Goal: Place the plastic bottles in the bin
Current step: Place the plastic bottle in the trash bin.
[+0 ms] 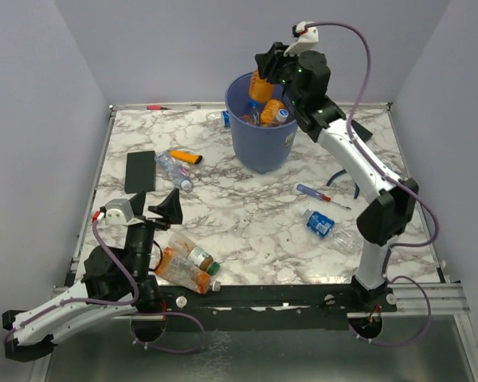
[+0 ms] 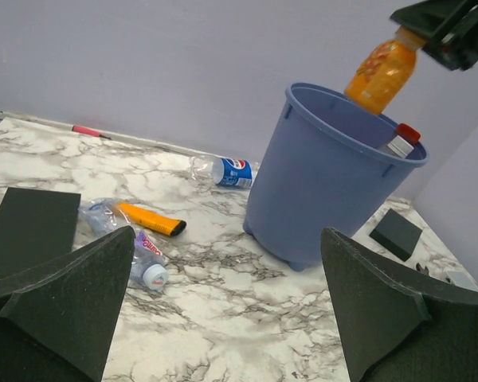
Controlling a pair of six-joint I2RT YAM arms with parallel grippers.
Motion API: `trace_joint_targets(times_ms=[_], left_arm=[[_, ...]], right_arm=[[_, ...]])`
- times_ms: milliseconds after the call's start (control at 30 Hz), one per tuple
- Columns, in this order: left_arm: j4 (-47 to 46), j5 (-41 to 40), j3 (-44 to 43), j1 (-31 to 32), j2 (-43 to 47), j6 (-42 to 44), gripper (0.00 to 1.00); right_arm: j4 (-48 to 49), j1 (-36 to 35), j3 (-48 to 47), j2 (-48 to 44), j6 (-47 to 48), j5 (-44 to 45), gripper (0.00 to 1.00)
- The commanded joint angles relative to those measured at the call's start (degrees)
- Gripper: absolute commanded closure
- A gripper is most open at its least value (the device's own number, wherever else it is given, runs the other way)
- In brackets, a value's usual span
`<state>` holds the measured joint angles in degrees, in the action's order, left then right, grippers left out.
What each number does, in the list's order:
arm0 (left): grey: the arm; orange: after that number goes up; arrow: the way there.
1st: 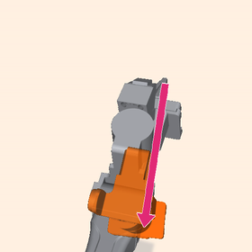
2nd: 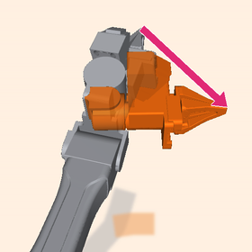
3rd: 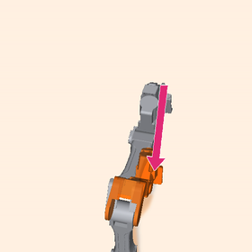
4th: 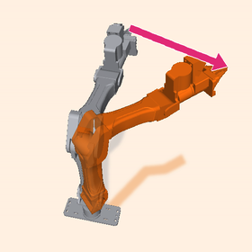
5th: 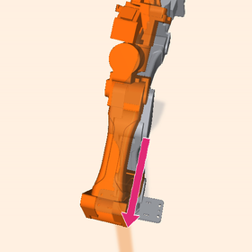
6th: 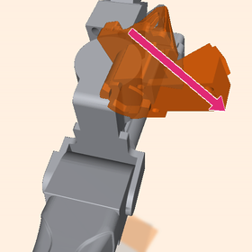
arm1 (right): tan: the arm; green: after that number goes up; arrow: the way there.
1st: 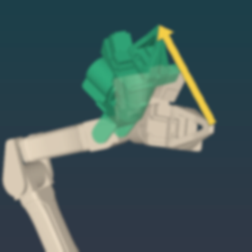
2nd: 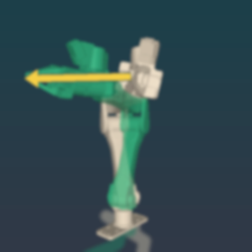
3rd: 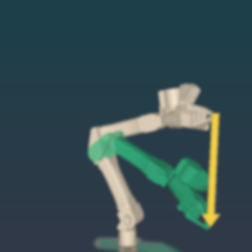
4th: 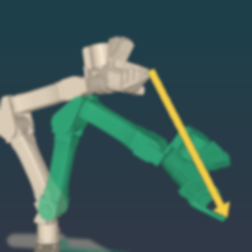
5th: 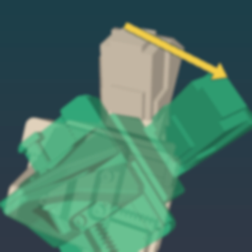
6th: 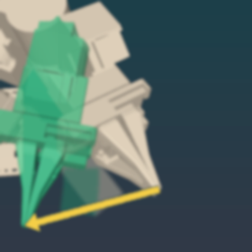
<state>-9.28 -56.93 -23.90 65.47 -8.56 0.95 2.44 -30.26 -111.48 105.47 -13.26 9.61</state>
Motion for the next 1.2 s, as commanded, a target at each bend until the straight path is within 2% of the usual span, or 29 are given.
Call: trace_joint_targets(times_ms=[0,233,333,367,400,467,533,600,667,833,967,1067,1167], left_arm=[[1.42,-3.30,0.11,0.01,0.22,1.77,0.01],[1.54,-2.14,-0.17,0.01,-3.18,1.32,0.01],[1.50,-1.97,-0.23,0.01,-4.49,1.33,0.01],[1.48,-1.80,-0.26,0.01,-4.77,1.27,0.01],[1.46,-1.63,-0.27,0.01,-4.99,1.25,0.01],[1.37,-1.34,-0.27,0.01,-5.31,1.26,0.01],[1.36,-1.18,-0.27,0.01,-5.43,1.33,0.01],[1.34,-1.18,-0.18,0.01,-5.56,1.35,0.01],[1.37,-1.03,-0.17,0.00,-5.60,1.28,0.01],[1.52,-0.73,-0.18,-0.02,-6.72,0.91,0.01],[3.02,-0.85,-0.97,-0.04,-9.13,-0.16,0.01],[4.25,-1.17,-1.85,0.01,-10.80,-1.52,0.01],[4.85,-1.98,-2.35,0.01,-11.76,-4.31,0.01]], right_arm=[[7.46,0.42,-3.44,7.32,4.97,1.59,1.00],[18.35,0.47,4.68,11.94,5.18,3.23,1.00],[17.00,0.47,4.93,13.25,4.59,1.41,1.00],[15.07,0.47,4.02,14.07,4.26,0.46,0.97],[12.60,0.49,2.80,14.69,3.78,-0.40,0.89],[7.43,0.46,0.60,15.16,2.31,-2.07,0.63],[5.58,0.47,0.74,14.20,0.67,-3.29,0.44],[5.41,0.47,1.75,12.56,-0.87,-3.65,0.35],[4.14,0.47,0.74,11.25,-1.68,-4.18,0.30],[-1.00,0.49,-5.86,7.73,-3.58,-5.10,0.22],[-5.47,0.38,-7.32,1.92,-5.39,-5.89,0.21],[-4.88,0.38,0.15,-6.68,-8.03,-7.36,0.21],[-2.96,0.42,14.08,-18.30,-10.10,-9.14,0.22]])
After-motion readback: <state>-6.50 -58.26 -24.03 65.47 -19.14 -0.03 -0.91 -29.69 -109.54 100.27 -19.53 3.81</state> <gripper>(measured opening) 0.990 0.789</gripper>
